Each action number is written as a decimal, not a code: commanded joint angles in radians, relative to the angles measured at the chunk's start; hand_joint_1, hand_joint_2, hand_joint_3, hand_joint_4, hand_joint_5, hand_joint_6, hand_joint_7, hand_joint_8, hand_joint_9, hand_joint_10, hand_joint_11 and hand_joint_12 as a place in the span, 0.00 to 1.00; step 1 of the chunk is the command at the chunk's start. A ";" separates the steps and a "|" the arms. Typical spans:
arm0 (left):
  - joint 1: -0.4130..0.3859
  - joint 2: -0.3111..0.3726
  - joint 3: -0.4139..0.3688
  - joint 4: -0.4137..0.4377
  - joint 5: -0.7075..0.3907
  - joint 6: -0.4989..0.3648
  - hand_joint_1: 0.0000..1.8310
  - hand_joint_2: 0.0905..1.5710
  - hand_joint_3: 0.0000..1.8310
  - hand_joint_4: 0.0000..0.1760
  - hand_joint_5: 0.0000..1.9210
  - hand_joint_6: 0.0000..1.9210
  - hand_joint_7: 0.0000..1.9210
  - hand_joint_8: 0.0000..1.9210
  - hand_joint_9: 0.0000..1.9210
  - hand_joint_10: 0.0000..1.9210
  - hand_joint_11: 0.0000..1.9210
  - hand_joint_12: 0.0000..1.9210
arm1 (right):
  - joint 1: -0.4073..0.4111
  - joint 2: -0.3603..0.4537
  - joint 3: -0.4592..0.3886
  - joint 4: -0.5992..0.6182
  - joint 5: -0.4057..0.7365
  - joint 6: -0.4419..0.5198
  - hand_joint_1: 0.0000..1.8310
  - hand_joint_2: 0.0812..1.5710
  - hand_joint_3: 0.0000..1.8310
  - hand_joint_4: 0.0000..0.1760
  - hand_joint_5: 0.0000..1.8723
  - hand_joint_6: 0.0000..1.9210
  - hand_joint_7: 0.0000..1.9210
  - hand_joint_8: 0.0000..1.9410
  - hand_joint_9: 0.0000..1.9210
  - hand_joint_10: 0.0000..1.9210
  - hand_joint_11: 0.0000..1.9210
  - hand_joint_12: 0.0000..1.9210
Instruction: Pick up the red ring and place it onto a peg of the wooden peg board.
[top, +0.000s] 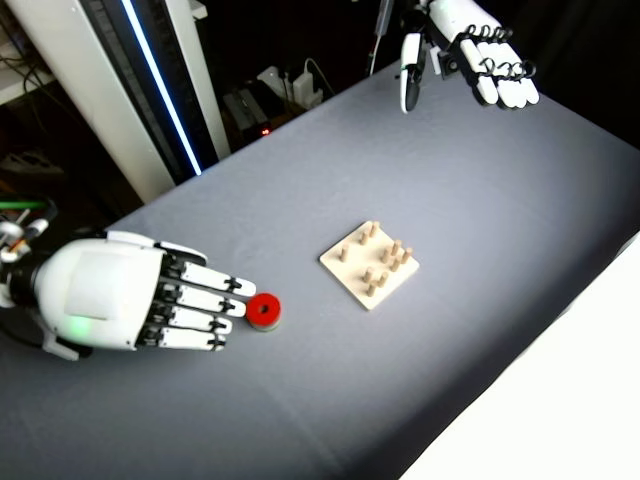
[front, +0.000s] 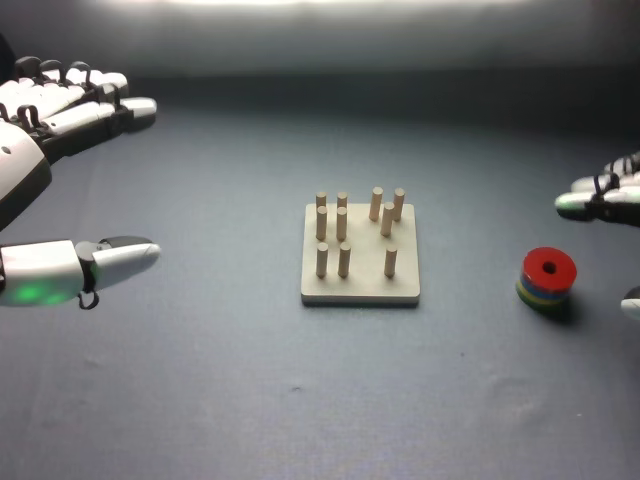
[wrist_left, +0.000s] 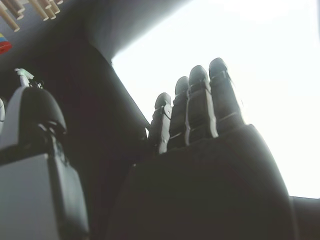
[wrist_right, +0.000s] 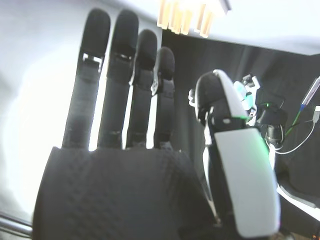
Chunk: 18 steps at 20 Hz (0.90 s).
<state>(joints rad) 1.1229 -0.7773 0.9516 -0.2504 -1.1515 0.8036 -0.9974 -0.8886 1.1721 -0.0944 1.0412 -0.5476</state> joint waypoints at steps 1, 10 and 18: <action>-0.011 -0.004 0.006 -0.005 -0.125 -0.002 0.29 0.66 0.00 0.00 0.18 0.00 0.07 0.00 0.04 0.01 0.00 0.09 | 0.015 0.003 0.006 0.023 0.102 0.005 0.45 0.72 0.00 0.11 0.19 0.00 0.13 0.00 0.11 0.01 0.00 0.34; -0.012 -0.010 0.008 -0.008 -0.118 -0.004 0.31 0.66 0.00 0.03 0.17 0.00 0.06 0.00 0.04 0.00 0.00 0.07 | 0.185 -0.058 0.079 -0.138 -0.118 0.021 0.48 0.60 0.00 0.15 0.19 0.00 0.15 0.00 0.14 0.01 0.02 0.33; -0.011 -0.012 0.009 -0.009 -0.118 -0.008 0.29 0.67 0.00 0.00 0.17 0.00 0.05 0.00 0.03 0.00 0.01 0.01 | 0.260 -0.100 0.114 -0.235 -0.244 0.026 0.49 0.61 0.00 0.38 0.15 0.00 0.15 0.00 0.15 0.01 0.00 0.43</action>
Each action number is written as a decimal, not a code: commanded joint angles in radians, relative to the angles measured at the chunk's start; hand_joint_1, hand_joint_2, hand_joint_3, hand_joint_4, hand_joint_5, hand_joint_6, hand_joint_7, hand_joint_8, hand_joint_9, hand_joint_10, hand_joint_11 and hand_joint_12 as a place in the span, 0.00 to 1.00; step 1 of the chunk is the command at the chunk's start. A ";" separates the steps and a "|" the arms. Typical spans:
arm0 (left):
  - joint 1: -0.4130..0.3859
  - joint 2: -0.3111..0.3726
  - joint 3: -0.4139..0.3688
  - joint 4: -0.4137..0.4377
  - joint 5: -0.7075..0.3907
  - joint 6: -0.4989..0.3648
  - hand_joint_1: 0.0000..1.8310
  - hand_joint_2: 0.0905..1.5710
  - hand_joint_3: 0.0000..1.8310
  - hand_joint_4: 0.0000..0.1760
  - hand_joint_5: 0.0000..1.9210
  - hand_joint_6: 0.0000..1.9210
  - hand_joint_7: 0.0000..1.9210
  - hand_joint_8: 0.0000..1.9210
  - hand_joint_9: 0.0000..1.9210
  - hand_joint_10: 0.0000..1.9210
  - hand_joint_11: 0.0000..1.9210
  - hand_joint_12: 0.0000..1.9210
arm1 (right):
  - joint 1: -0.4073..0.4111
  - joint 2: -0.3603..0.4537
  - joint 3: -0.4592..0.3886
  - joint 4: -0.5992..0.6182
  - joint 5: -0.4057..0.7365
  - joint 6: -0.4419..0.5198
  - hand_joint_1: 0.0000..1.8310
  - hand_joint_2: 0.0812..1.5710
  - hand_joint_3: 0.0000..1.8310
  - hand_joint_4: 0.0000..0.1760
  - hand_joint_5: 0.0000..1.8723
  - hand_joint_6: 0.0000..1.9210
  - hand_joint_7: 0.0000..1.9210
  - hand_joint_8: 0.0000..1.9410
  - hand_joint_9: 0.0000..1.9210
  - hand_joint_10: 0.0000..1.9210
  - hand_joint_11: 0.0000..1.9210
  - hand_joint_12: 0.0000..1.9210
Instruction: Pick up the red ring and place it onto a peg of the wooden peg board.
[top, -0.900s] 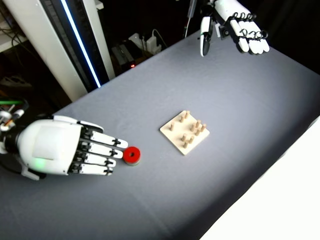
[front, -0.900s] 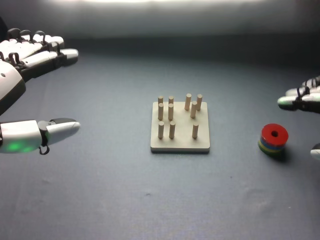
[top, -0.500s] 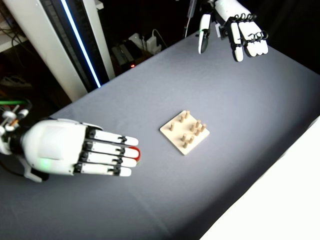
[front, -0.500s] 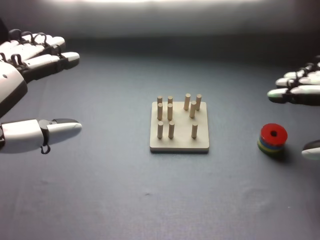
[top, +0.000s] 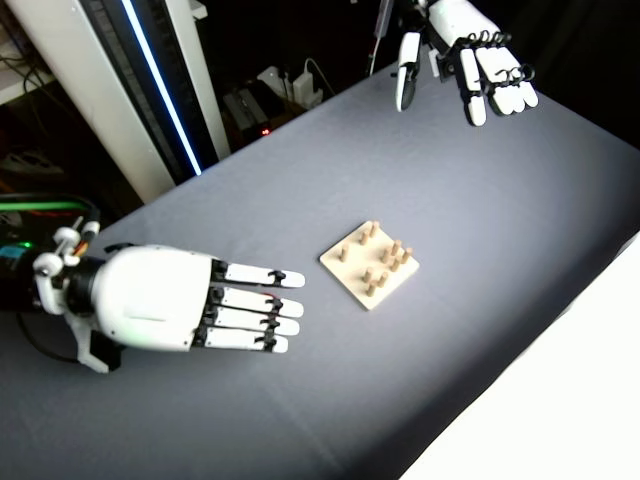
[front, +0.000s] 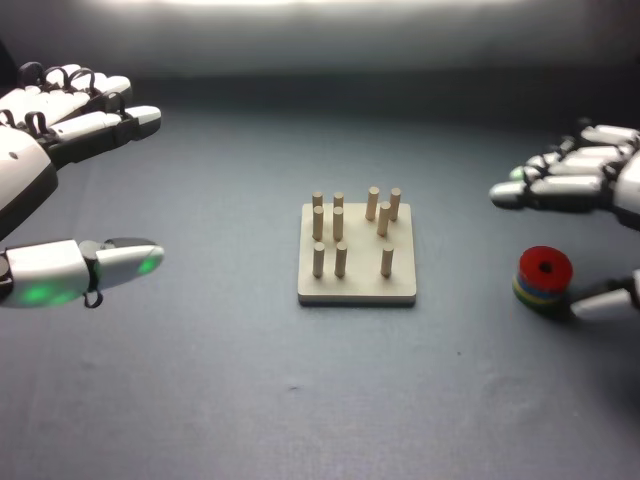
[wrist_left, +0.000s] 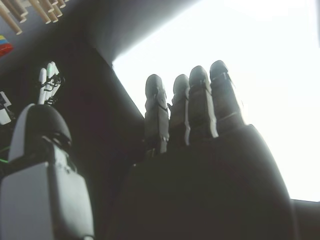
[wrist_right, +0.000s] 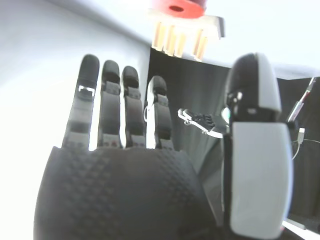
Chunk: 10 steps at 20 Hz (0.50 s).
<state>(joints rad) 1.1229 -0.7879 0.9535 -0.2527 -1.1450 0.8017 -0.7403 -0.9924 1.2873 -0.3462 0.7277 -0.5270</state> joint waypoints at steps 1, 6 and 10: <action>-0.011 -0.002 0.007 -0.006 -0.125 -0.006 0.29 0.67 0.00 0.00 0.18 0.01 0.06 0.01 0.04 0.01 0.02 0.01 | 0.017 -0.006 0.007 -0.009 0.039 0.008 0.52 0.60 0.00 0.31 0.17 0.01 0.17 0.01 0.17 0.01 0.00 0.46; -0.012 -0.006 0.010 0.002 -0.118 -0.014 0.30 0.67 0.00 0.00 0.17 0.00 0.06 0.00 0.03 0.00 0.01 0.01 | 0.053 -0.048 0.044 -0.088 -0.085 0.009 0.56 0.60 0.00 0.40 0.20 0.00 0.20 0.00 0.20 0.00 0.02 0.48; -0.013 -0.008 0.011 0.002 -0.118 -0.018 0.29 0.67 0.00 0.10 0.16 0.00 0.06 0.00 0.03 0.00 0.00 0.00 | 0.065 -0.076 0.066 -0.101 -0.122 0.009 0.56 0.61 0.00 0.34 0.21 0.01 0.21 0.00 0.22 0.00 0.00 0.55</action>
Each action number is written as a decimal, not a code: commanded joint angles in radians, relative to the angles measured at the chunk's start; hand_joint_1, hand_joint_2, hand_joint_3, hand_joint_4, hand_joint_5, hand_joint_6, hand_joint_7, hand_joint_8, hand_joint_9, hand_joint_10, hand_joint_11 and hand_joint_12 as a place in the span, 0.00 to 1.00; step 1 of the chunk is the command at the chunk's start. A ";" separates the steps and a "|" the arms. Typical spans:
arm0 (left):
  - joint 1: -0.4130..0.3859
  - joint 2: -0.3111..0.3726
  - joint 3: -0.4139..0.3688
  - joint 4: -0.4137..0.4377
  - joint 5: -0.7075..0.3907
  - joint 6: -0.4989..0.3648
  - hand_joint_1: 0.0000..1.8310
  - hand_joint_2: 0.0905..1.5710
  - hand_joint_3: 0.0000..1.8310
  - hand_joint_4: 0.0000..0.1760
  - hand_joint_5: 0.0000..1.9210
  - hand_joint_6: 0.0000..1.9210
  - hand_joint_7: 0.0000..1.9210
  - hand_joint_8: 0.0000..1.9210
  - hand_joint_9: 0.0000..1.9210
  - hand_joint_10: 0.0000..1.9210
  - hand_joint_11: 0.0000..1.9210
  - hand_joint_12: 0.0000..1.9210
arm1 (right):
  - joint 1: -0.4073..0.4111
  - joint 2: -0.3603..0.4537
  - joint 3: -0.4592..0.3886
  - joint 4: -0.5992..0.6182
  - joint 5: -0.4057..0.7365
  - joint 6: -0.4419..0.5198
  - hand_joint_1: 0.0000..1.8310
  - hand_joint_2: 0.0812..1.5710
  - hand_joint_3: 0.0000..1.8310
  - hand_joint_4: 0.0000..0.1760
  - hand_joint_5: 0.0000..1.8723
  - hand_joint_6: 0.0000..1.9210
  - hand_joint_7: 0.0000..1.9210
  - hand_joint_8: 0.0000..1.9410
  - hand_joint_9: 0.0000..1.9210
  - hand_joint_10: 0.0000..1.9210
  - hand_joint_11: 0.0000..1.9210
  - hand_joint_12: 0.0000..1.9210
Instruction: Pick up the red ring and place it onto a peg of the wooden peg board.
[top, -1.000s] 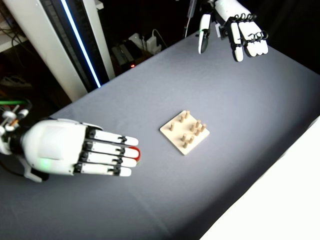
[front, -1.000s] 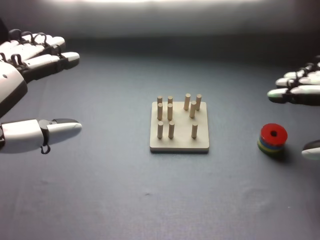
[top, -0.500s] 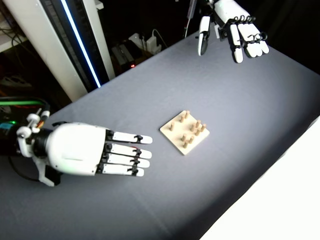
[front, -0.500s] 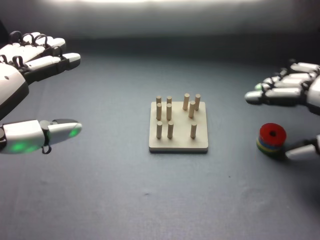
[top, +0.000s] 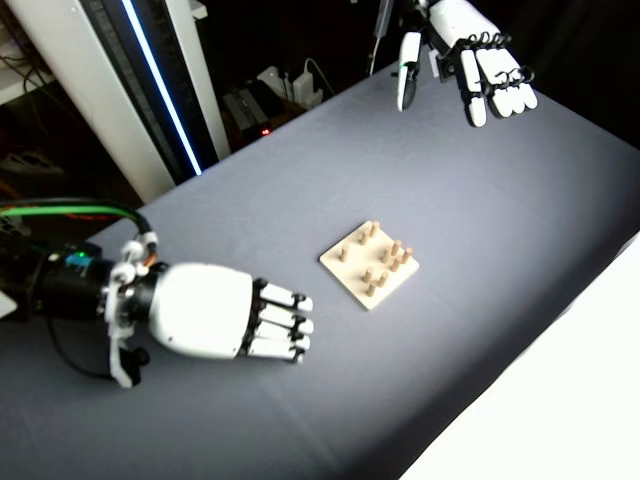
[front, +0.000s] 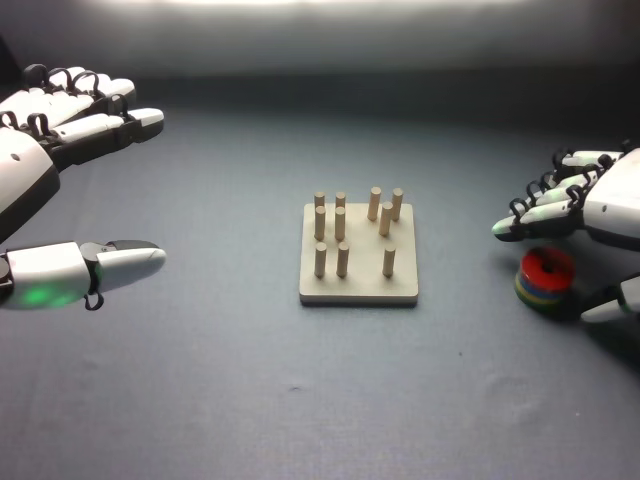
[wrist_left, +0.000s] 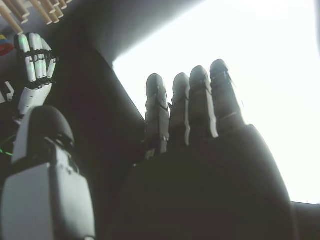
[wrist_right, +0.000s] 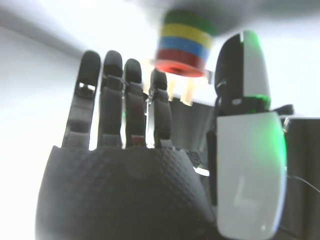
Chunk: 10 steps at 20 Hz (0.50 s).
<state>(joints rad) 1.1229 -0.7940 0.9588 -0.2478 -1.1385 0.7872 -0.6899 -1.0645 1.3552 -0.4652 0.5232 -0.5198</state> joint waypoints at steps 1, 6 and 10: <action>-0.013 -0.002 0.006 -0.003 -0.126 -0.006 0.29 0.67 0.00 0.14 0.16 0.00 0.06 0.00 0.03 0.00 0.00 0.00 | 0.015 -0.005 -0.001 0.018 0.078 0.002 0.56 0.61 0.00 0.33 0.22 0.01 0.21 0.00 0.22 0.00 0.00 0.54; -0.013 -0.002 0.006 -0.003 -0.126 -0.006 0.30 0.67 0.00 0.11 0.16 0.00 0.06 0.00 0.03 0.00 0.00 0.00 | 0.015 -0.005 -0.001 0.018 0.078 0.002 0.54 0.63 0.00 0.25 0.28 0.01 0.27 0.01 0.27 0.01 0.01 0.62; -0.012 -0.003 0.006 -0.003 -0.130 -0.009 0.31 0.67 0.00 0.18 0.17 0.00 0.06 0.00 0.03 0.00 0.00 0.00 | 0.015 -0.003 0.000 0.018 0.071 0.002 0.58 0.64 0.00 0.22 0.35 0.01 0.37 0.02 0.38 0.07 0.06 0.77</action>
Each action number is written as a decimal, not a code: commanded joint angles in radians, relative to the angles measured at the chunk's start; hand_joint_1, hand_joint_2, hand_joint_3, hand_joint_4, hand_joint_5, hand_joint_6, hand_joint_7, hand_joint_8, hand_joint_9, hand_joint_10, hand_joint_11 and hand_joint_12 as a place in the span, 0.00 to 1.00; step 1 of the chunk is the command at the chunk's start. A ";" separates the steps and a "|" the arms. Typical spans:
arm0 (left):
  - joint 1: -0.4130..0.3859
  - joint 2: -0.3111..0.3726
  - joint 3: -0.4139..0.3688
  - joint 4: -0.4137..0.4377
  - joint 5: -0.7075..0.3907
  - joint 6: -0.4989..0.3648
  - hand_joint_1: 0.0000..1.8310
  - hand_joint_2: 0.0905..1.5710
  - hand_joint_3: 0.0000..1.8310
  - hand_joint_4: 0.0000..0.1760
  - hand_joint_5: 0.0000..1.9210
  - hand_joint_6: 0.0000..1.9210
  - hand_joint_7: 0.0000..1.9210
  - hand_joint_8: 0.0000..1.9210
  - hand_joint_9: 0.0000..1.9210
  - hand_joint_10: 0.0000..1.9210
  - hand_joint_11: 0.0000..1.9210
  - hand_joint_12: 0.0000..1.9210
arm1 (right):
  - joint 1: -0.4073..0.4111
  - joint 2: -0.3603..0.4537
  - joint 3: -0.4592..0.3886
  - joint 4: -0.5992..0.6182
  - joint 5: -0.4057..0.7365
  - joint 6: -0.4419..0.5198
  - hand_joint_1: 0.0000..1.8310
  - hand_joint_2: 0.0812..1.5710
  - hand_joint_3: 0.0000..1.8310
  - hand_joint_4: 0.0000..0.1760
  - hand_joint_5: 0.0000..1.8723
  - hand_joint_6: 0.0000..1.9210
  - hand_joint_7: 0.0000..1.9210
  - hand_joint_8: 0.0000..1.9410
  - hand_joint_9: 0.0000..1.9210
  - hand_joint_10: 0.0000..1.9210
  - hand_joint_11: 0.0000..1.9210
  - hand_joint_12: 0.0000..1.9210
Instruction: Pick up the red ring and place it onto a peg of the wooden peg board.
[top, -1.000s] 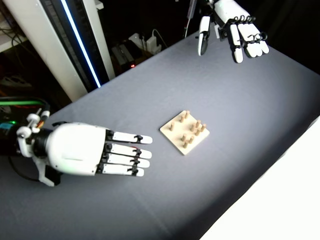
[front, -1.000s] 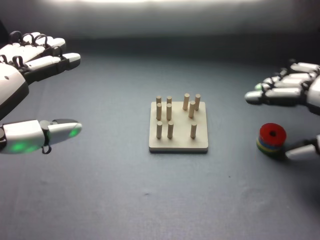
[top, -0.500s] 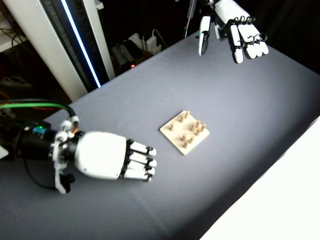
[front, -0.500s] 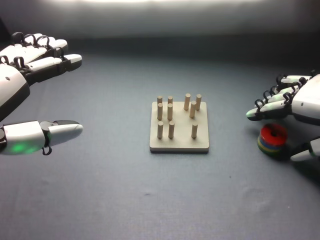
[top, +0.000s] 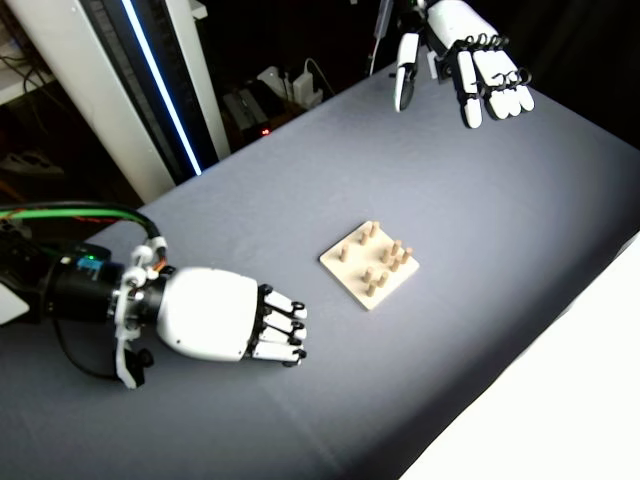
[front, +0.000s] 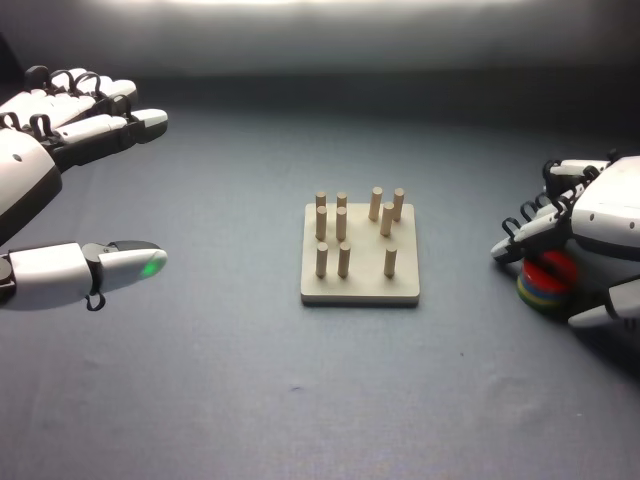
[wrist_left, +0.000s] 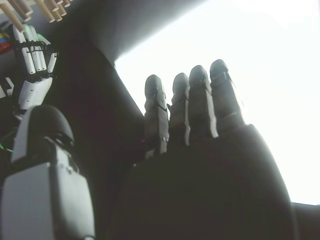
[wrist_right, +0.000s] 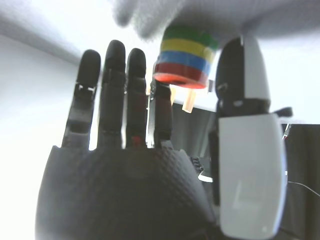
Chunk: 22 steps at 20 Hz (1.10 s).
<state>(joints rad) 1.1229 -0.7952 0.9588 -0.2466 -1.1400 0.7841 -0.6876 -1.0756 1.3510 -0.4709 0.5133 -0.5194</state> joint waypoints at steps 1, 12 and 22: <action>-0.012 -0.002 0.006 -0.004 -0.128 -0.006 0.30 0.67 0.00 0.26 0.16 0.00 0.05 0.00 0.03 0.00 0.00 0.00 | 0.012 0.008 0.004 0.024 0.081 0.002 0.61 0.64 0.00 0.04 0.40 0.01 0.43 0.02 0.40 0.18 0.15 0.76; -0.012 -0.006 0.008 -0.005 -0.130 -0.009 0.31 0.67 0.00 0.24 0.16 0.00 0.06 0.00 0.04 0.01 0.00 0.00 | 0.015 0.008 0.004 0.028 0.095 0.001 0.70 0.66 0.00 0.00 0.58 0.32 0.59 0.50 0.57 0.51 0.45 0.73; 0.026 -0.004 -0.003 -0.053 -0.192 -0.009 0.35 0.68 0.00 0.54 0.12 0.00 0.06 0.00 0.05 0.00 0.00 0.21 | 0.113 -0.027 -0.013 0.080 0.326 0.026 0.76 0.65 0.00 0.00 0.55 0.42 0.65 0.27 0.55 0.53 0.45 0.58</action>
<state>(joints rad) 1.1553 -0.7959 0.9573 -0.2962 -1.1923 0.7807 -0.5831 -1.1049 1.3365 -0.4149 0.7357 -0.4969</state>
